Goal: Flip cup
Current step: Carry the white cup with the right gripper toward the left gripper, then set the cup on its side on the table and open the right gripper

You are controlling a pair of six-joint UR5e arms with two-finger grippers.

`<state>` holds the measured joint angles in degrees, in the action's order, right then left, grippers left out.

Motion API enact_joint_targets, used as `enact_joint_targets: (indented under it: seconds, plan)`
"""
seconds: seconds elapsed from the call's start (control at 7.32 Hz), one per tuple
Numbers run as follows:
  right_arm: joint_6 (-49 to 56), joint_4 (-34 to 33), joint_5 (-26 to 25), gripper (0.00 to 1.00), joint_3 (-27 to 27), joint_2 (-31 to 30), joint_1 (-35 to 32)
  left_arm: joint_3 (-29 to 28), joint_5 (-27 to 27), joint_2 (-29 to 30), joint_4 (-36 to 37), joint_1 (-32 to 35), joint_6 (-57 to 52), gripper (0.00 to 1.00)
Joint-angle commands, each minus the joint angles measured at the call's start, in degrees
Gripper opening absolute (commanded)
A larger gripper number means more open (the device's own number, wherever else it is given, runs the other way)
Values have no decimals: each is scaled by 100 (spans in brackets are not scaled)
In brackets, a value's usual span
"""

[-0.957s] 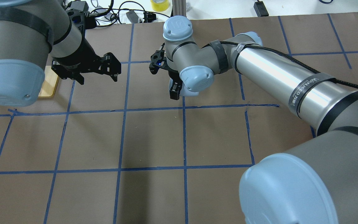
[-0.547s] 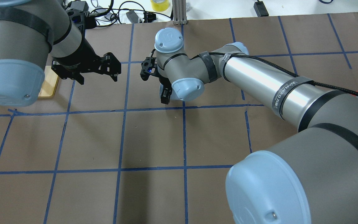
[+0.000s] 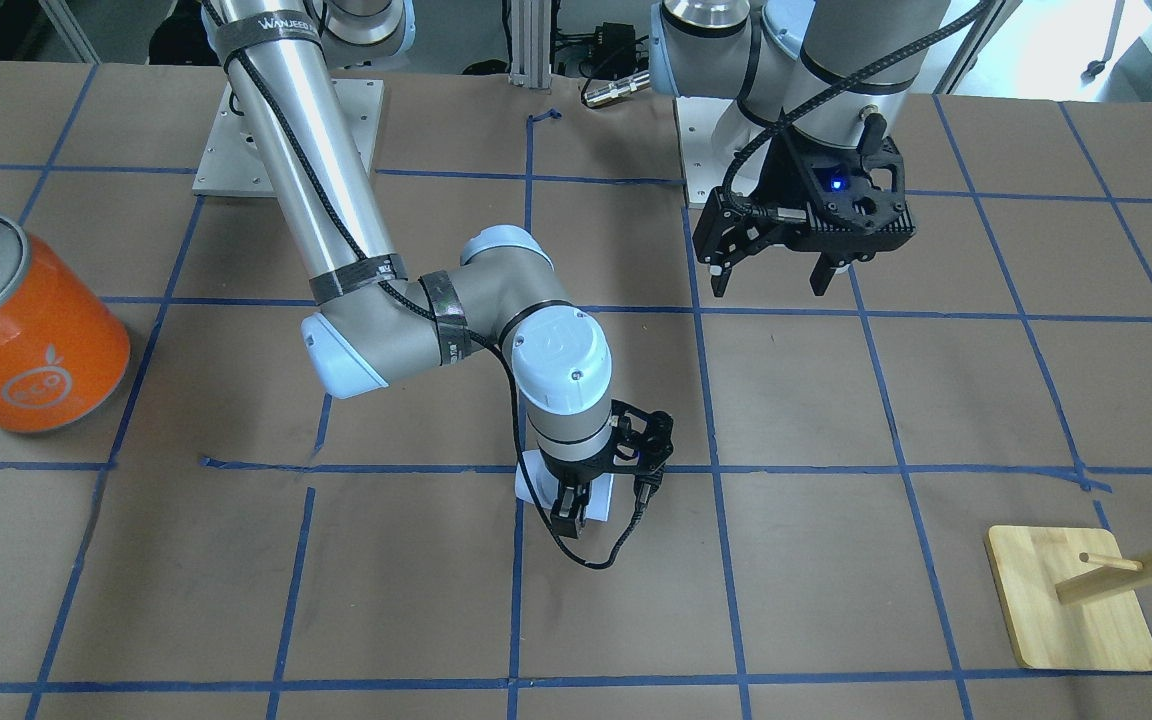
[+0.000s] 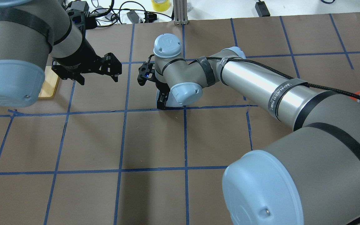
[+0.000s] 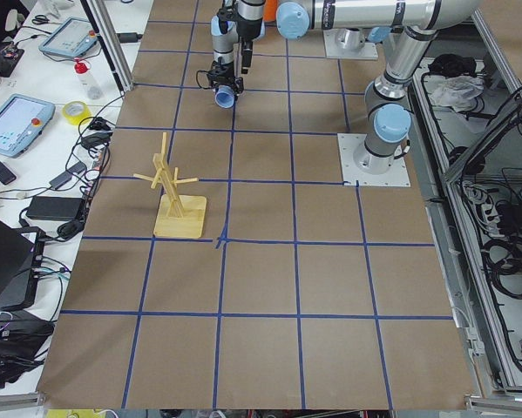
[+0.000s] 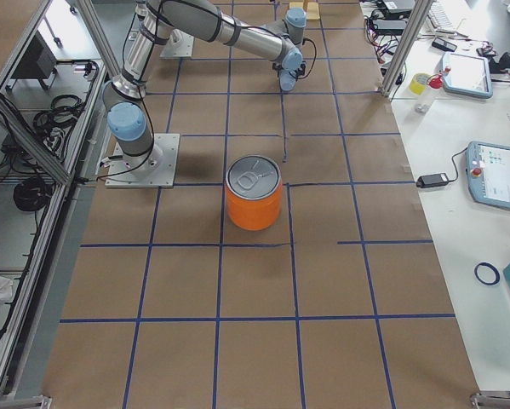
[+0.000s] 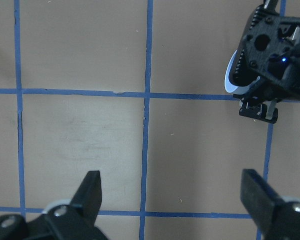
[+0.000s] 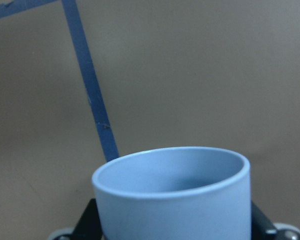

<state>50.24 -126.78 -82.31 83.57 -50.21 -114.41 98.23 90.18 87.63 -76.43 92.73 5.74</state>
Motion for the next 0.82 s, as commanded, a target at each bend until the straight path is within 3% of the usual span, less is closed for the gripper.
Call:
enact_joint_targets:
  seconds: [0.0, 0.27, 0.68]
  plan:
    - [4, -5, -48, 100, 28, -41, 15, 3, 0, 0, 5, 0, -3, 100]
    - [-807, -258, 4, 100, -69, -347, 85, 3, 0, 0, 5, 0, -3, 100]
    - [-4098, -225, -371, 100, 53, -998, 155, 12, -9, 79, 5, 0, -3, 100]
